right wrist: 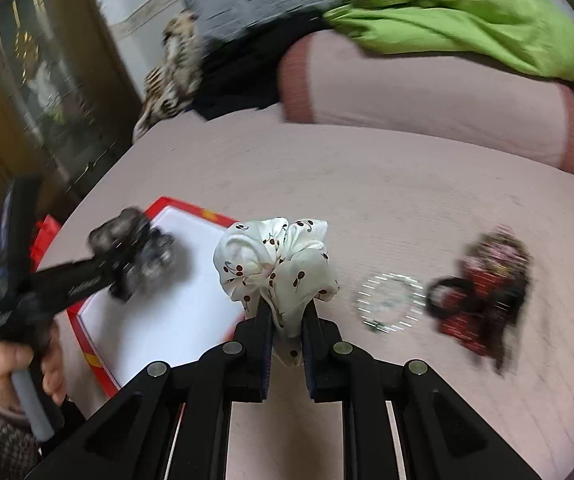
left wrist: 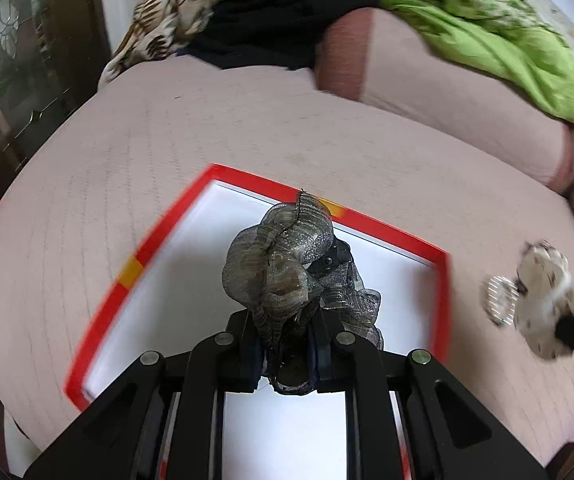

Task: Organize jewelry
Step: 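Carry both scrunchies into the red-rimmed white tray and open both tools, then lift both open tools away from the tray toward the accessories, then grasp pearl bracelet with left tool while right tool grasps black claw clip, then carry pearl bracelet to the tray with left tool while right tool carries claw clip, then release pearl bracelet in tray with left tool while right tool releases claw clip there, then move both open tools back to the remaining scrunchies beside the tray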

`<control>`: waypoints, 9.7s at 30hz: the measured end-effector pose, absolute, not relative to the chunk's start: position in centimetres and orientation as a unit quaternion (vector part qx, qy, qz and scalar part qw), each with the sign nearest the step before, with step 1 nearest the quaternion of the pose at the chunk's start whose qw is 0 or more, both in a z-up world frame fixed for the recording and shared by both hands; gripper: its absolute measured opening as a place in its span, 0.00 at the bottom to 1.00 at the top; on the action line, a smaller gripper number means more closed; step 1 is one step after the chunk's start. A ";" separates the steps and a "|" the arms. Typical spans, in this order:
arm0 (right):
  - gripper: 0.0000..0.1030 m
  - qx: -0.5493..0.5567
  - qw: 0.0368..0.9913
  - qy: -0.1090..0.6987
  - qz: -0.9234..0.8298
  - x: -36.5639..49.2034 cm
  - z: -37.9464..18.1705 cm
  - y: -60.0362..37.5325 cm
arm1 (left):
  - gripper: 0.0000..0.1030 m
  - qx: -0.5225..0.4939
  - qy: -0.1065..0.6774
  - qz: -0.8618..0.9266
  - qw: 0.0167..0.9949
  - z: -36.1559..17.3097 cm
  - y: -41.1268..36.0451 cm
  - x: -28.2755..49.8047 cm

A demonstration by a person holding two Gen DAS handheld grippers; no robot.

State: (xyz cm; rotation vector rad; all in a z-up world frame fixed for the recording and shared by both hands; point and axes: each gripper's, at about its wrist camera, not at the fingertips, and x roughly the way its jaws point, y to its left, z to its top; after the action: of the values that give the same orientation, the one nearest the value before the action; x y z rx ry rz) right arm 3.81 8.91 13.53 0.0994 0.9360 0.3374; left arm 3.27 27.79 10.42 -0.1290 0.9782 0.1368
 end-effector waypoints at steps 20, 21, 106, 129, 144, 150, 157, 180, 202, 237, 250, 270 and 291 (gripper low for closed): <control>0.60 0.040 0.850 0.482 0.210 9.7 8.3 16.3 | 0.50 -0.098 0.484 0.115 0.862 6.3 35.1 9.6; 0.64 0.032 0.856 0.471 0.211 8.7 9.2 16.2 | 0.50 -0.099 0.484 0.115 0.862 6.5 35.1 9.3; 0.61 0.154 0.880 0.449 0.004 -3.7 11.2 -15.4 | 0.53 -0.007 0.526 -0.067 0.848 6.6 5.1 3.8; 0.07 0.177 0.861 0.476 0.031 4.6 7.5 -12.4 | 0.09 -0.027 0.545 -0.094 0.833 3.1 4.6 7.4; 0.05 0.230 0.849 0.474 0.042 -4.4 9.0 -14.8 | 0.09 -0.087 0.527 -0.131 0.835 7.6 8.3 -2.5; 0.05 0.273 0.832 0.471 0.105 -6.8 9.8 -13.5 | 0.09 -0.083 0.504 -0.124 0.851 9.9 9.4 -5.2; 0.05 0.259 0.835 0.460 0.158 -8.0 12.1 -9.6 | 0.09 -0.091 0.478 -0.119 0.865 12.4 11.0 -7.3; 0.05 0.131 0.847 0.455 0.241 -7.5 16.8 1.6 | 0.09 -0.122 0.435 -0.002 0.892 15.9 21.6 -10.2; 0.05 0.067 0.800 0.534 0.264 -1.3 10.5 14.2 | 0.09 -0.161 0.480 0.136 0.852 9.3 33.7 -9.2; 0.42 0.026 0.871 0.456 0.180 -6.6 14.9 8.7 | 0.40 -0.082 0.420 0.109 0.897 17.0 25.4 -11.8; 0.46 0.060 0.886 0.447 0.106 -8.4 15.6 0.1 | 0.42 -0.011 0.423 0.028 0.906 18.7 16.2 -11.2; 0.46 0.114 0.880 0.462 -0.007 -9.8 12.9 -13.1 | 0.43 0.063 0.458 -0.100 0.881 17.1 1.4 -7.4; 0.47 0.159 0.863 0.477 -0.054 -7.9 10.3 -20.4 | 0.44 0.040 0.500 -0.096 0.860 12.5 0.6 -1.6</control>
State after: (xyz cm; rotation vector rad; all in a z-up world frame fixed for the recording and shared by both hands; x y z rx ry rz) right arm -7.85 -20.40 10.25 0.3327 1.0000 -0.1141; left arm -1.56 0.58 12.46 0.0836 1.0490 -0.2022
